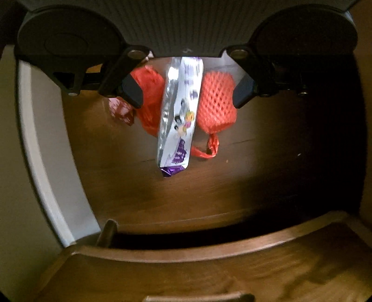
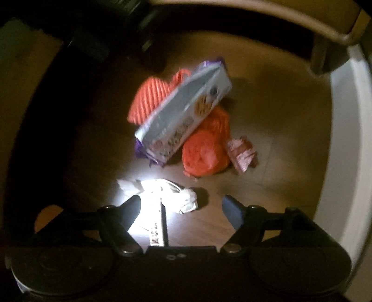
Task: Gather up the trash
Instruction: 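Grasp white snack packet with left tool while right tool grasps white tissue, then lift snack packet and tissue up over the teal bin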
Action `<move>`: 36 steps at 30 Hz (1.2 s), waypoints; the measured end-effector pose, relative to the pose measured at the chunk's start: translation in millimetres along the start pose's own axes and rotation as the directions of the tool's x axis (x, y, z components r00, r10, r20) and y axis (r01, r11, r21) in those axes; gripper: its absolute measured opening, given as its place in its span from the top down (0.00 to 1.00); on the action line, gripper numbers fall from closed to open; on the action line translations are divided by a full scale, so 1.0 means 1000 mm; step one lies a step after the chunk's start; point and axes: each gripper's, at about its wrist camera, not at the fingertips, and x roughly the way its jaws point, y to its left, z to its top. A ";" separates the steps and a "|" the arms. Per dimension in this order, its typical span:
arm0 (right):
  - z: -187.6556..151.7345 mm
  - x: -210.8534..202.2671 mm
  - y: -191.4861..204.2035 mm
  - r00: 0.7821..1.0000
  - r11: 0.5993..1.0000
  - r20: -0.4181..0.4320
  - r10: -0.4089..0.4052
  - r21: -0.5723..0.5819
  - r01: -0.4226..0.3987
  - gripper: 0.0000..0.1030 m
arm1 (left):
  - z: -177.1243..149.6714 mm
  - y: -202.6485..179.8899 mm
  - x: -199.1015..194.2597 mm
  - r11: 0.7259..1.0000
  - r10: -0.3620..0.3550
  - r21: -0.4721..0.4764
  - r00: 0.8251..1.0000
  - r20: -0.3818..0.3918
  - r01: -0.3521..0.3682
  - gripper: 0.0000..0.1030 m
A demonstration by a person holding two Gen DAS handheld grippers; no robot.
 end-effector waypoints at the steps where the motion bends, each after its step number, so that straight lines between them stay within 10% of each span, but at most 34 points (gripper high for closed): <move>1: -0.003 0.011 0.000 1.000 1.000 -0.008 0.002 -0.001 -0.002 0.29 | 0.003 -0.001 0.009 1.000 -0.007 0.001 1.000 -0.003 0.007 0.18; 14: -0.015 0.083 -0.009 0.998 0.998 -0.047 0.028 0.063 -0.025 0.43 | 0.035 -0.005 0.103 0.999 -0.045 -0.027 0.996 -0.080 0.043 0.20; 21: -0.015 0.097 -0.010 0.998 0.997 -0.053 0.017 0.078 -0.013 0.53 | 0.037 -0.004 0.124 0.999 -0.042 -0.019 0.992 -0.122 0.040 0.55; 26: -0.013 0.096 -0.009 0.999 0.996 -0.048 0.021 0.087 -0.017 0.74 | 0.035 -0.002 0.115 0.999 -0.041 -0.025 0.992 -0.117 0.038 0.62; 36: -0.013 0.038 -0.007 0.999 0.988 0.010 -0.042 0.152 0.040 0.78 | 0.032 0.017 0.045 0.987 -0.115 -0.124 0.992 -0.059 0.107 0.63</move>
